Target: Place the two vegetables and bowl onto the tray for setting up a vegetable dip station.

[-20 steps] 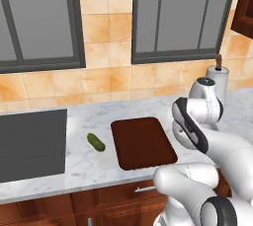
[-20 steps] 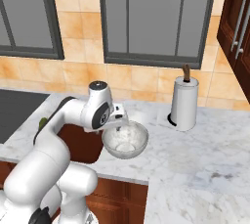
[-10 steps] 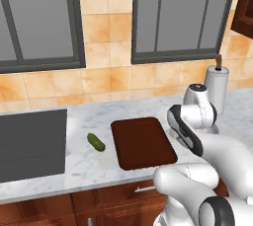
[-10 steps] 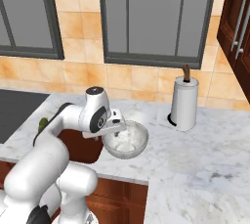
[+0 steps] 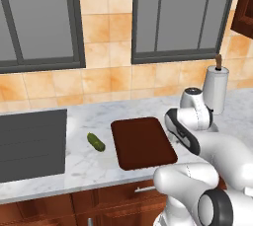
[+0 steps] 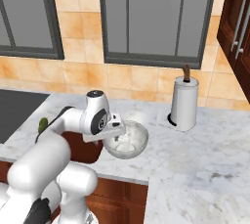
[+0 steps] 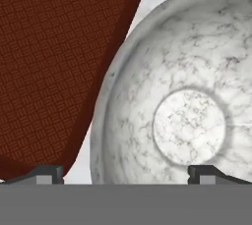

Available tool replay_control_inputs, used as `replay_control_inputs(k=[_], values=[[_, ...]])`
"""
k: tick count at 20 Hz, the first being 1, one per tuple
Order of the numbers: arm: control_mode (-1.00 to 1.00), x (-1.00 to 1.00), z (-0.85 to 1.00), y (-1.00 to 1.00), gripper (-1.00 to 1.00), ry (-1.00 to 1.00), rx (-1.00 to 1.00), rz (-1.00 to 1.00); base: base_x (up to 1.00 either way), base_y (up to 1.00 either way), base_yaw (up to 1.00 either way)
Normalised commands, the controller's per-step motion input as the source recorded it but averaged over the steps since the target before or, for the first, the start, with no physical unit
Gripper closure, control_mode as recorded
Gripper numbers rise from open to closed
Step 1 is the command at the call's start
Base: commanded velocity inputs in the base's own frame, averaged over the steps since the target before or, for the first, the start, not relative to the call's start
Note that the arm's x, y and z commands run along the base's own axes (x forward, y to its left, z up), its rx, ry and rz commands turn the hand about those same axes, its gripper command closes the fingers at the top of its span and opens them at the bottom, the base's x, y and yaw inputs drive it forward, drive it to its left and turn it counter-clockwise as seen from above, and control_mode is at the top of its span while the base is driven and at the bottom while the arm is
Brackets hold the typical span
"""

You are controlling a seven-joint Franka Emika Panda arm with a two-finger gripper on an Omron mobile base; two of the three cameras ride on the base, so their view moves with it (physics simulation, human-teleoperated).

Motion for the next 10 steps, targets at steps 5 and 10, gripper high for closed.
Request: replay_control_inputs(k=[5,10], values=[[-1.00,0.00,-0.23,0.01,-1.00,0.06,-0.01,0.00,0.00,0.00,0.00],[-1.00,0.00,-0.21,0.00,-1.00,0.05,0.00,0.00,0.00,0.00,0.00]])
